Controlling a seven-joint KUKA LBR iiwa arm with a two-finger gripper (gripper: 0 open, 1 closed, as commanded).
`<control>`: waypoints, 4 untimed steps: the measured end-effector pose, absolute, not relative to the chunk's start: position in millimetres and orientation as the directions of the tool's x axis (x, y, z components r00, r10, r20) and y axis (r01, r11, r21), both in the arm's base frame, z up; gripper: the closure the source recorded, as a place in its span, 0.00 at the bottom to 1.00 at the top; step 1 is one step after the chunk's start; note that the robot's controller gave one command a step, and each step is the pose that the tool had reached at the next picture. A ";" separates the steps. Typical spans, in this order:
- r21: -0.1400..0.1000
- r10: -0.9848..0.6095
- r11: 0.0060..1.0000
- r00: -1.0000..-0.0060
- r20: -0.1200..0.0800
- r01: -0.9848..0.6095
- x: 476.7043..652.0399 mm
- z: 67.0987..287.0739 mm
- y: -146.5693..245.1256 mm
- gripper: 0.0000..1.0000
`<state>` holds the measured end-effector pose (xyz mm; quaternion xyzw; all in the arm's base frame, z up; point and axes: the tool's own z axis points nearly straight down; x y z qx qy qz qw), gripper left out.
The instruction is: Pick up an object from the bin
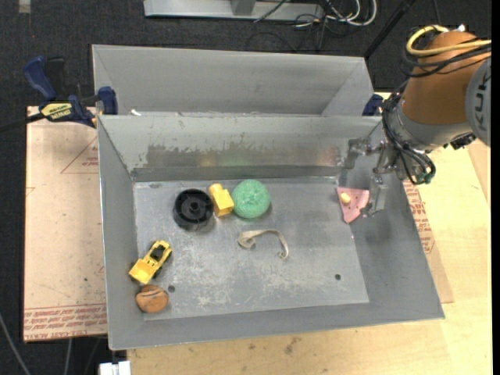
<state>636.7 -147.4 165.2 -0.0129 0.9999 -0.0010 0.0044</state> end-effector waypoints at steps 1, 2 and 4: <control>0.002 0.081 0.997 -0.997 0.002 0.081 636.9 134.4 -119.5 0.00; 0.001 0.103 0.995 -0.995 -0.002 0.103 619.0 89.2 -107.6 1.00; 0.002 -0.267 0.964 -0.964 -0.005 -0.267 631.7 84.6 -60.6 0.00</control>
Offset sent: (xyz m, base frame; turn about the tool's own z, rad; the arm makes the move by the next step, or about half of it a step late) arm -0.0183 0.0390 -0.0757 0.1306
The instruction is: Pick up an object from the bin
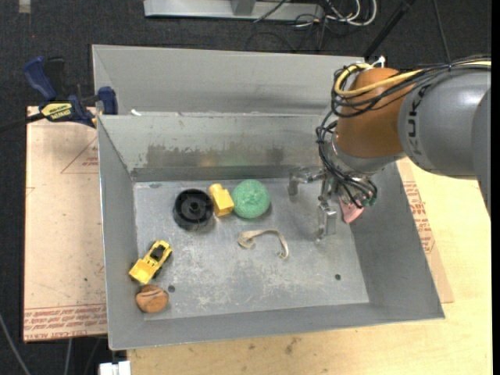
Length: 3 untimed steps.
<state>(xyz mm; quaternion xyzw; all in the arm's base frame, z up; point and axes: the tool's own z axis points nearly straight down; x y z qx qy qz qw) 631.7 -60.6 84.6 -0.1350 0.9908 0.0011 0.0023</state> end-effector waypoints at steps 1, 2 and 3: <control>0.000 -0.266 0.964 -0.964 -0.004 -0.266 631.4 84.5 -62.1 0.00; -0.001 -0.140 0.990 -0.990 -0.004 -0.140 633.7 84.3 -51.1 0.00; 0.000 -0.077 0.997 -0.997 -0.004 -0.077 634.1 83.4 -43.6 0.00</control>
Offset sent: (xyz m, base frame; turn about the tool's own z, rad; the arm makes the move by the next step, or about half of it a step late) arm 0.0060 0.0399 -0.0021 0.3607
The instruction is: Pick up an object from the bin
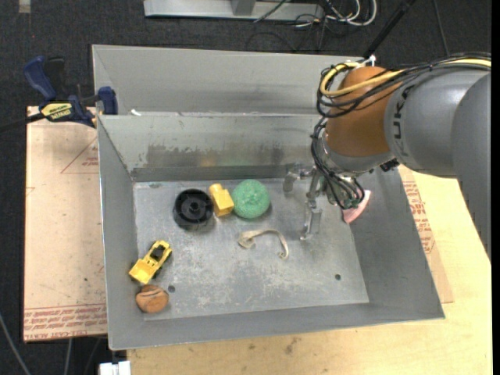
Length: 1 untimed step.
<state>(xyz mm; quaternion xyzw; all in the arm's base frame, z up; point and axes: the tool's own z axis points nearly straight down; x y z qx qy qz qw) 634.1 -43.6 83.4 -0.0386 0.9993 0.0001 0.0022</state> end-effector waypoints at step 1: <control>0.001 -0.052 0.999 -0.999 -0.001 -0.052 621.7 88.8 -25.2 0.00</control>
Offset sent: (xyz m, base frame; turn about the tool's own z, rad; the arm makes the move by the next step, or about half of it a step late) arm 0.0155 0.0799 -0.0133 -0.0702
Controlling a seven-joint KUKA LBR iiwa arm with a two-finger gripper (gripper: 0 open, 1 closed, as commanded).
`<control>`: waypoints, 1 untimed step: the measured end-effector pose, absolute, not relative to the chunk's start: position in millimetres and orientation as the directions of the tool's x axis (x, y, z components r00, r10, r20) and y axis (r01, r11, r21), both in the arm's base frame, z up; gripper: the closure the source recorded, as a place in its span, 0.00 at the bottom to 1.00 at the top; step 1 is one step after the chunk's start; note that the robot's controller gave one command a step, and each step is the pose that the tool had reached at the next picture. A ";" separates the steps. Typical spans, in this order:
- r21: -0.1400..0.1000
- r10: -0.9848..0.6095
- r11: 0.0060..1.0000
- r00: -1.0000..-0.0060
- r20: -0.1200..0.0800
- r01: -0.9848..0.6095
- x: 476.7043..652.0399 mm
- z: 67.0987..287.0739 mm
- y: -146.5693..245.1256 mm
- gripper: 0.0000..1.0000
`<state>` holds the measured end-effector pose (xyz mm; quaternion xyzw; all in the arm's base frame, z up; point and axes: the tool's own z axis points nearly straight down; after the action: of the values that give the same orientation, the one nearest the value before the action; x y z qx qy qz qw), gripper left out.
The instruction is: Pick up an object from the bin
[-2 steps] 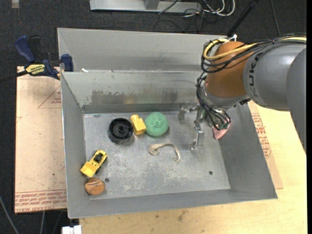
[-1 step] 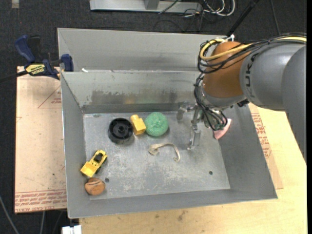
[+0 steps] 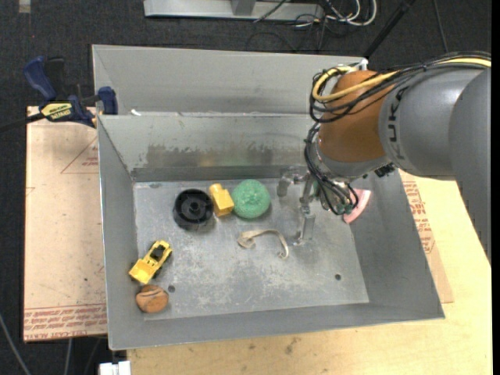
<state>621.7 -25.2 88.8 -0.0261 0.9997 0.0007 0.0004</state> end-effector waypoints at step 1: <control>-0.001 -0.233 0.972 -0.972 -0.005 -0.233 635.3 81.4 5.2 0.00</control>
Offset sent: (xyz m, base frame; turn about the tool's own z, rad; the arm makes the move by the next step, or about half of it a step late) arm 0.0058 0.0728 -0.0188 -0.0464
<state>635.3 5.2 81.4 -0.1174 0.9931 -0.0001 0.0026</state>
